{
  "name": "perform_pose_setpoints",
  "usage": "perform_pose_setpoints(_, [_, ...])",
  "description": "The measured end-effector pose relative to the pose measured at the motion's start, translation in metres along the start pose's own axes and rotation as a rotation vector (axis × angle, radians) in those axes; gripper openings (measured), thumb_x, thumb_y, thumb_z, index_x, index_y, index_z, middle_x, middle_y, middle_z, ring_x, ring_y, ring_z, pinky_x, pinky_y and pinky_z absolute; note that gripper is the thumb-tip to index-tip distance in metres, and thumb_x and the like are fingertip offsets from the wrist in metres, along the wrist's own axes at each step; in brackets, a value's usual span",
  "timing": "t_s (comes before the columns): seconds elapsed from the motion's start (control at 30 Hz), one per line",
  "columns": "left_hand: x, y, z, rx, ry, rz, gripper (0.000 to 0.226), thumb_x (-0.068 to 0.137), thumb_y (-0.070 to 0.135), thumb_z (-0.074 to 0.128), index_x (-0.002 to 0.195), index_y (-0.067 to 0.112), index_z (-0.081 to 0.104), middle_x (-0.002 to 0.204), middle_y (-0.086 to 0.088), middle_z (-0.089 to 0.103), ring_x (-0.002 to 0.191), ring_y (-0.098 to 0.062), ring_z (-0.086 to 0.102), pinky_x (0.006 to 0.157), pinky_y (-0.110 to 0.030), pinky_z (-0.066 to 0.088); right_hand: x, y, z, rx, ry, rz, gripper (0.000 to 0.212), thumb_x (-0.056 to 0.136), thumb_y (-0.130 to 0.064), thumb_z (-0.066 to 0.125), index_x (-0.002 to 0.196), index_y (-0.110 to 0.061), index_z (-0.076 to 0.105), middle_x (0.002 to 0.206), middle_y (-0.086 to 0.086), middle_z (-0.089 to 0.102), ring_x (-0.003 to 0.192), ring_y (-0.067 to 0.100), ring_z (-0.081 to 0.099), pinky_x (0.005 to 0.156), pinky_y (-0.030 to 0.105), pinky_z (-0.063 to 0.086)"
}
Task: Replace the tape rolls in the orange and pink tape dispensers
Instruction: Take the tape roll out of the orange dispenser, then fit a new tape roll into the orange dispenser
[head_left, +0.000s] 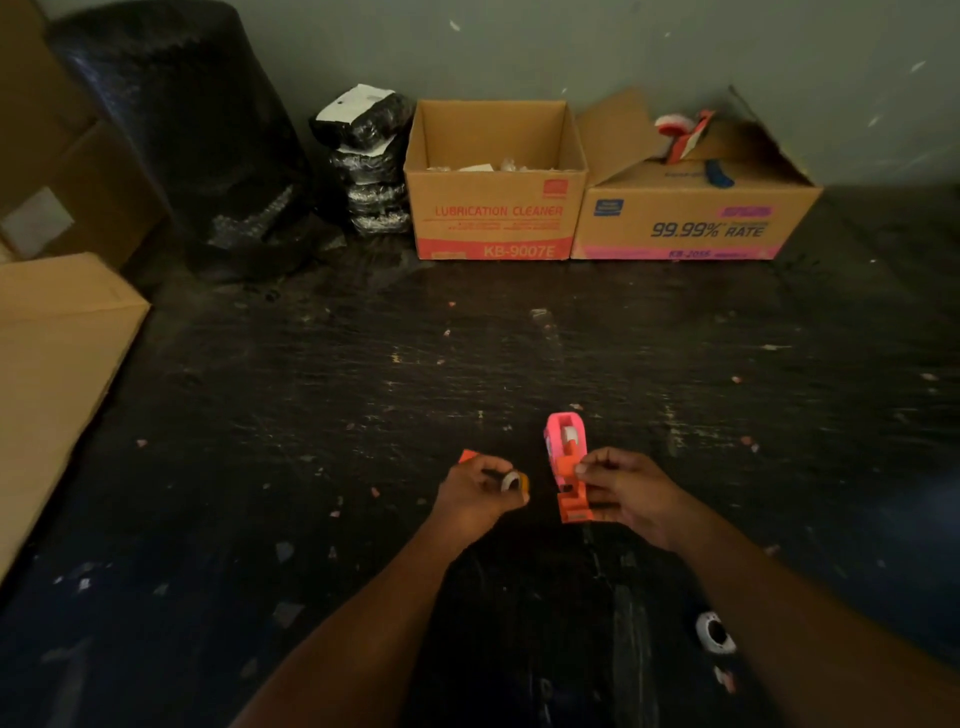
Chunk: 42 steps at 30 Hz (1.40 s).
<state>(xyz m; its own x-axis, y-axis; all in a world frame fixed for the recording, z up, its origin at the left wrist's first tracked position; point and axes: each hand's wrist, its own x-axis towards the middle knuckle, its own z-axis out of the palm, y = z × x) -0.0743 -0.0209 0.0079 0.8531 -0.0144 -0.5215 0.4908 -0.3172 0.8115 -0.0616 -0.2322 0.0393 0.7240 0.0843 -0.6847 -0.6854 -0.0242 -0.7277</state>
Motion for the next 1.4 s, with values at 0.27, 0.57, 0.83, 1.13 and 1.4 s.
perform_pose_setpoints(0.27, [-0.020, -0.076, 0.026, 0.463, 0.014, 0.048, 0.049, 0.065, 0.026, 0.087, 0.111, 0.031, 0.069, 0.110, -0.001, 0.072, 0.102, -0.020, 0.070, 0.091, -0.039, 0.057, -0.019, 0.062, 0.000, -0.054, 0.041, 0.083, 0.015, 0.094, -0.009, 0.062, 0.108, -0.005, 0.064, 0.113, 0.018, 0.070, 0.098, 0.028, 0.068, 0.084, 0.048, 0.059])
perform_pose_setpoints(0.57, [-0.024, -0.075, 0.034, 0.611, 0.038, 0.082, 0.064, 0.072, 0.034, 0.085, 0.130, 0.035, 0.056, 0.133, 0.001, 0.051, 0.123, -0.020, 0.056, 0.100, -0.042, 0.053, -0.039, 0.090, -0.018, 0.030, 0.039, 0.070, 0.007, 0.093, -0.008, 0.062, 0.089, -0.013, 0.064, 0.089, 0.007, 0.076, 0.081, 0.019, 0.074, 0.079, 0.046, 0.060])
perform_pose_setpoints(0.83, [-0.036, -0.032, 0.085, 0.669, -0.008, 0.227, 0.064, 0.078, 0.043, 0.078, 0.136, 0.034, 0.053, 0.140, 0.000, 0.047, 0.134, -0.022, 0.046, 0.107, -0.041, 0.047, -0.081, 0.077, -0.107, 0.097, 0.154, -0.031, 0.009, 0.093, -0.007, 0.061, 0.089, -0.013, 0.066, 0.105, 0.012, 0.075, 0.088, 0.022, 0.073, 0.077, 0.045, 0.059])
perform_pose_setpoints(1.13, [-0.063, -0.036, 0.199, 0.541, -0.191, 0.185, 0.059, 0.080, 0.038, 0.078, 0.135, 0.027, 0.060, 0.132, -0.002, 0.064, 0.119, -0.016, 0.063, 0.102, -0.032, 0.051, -0.103, 0.131, -0.178, 0.138, 0.256, 0.045, 0.012, 0.092, -0.003, 0.063, 0.084, -0.012, 0.065, 0.097, 0.015, 0.072, 0.083, 0.027, 0.071, 0.086, 0.054, 0.058])
perform_pose_setpoints(1.4, [-0.071, -0.039, 0.239, 0.488, -0.076, 0.108, 0.055, 0.084, 0.035, 0.077, 0.135, 0.020, 0.063, 0.128, -0.005, 0.069, 0.116, -0.015, 0.066, 0.103, -0.029, 0.050, -0.099, 0.170, -0.185, 0.119, 0.246, 0.072, 0.009, 0.086, -0.007, 0.072, 0.083, -0.012, 0.066, 0.114, 0.017, 0.067, 0.102, 0.034, 0.071, 0.086, 0.058, 0.059])
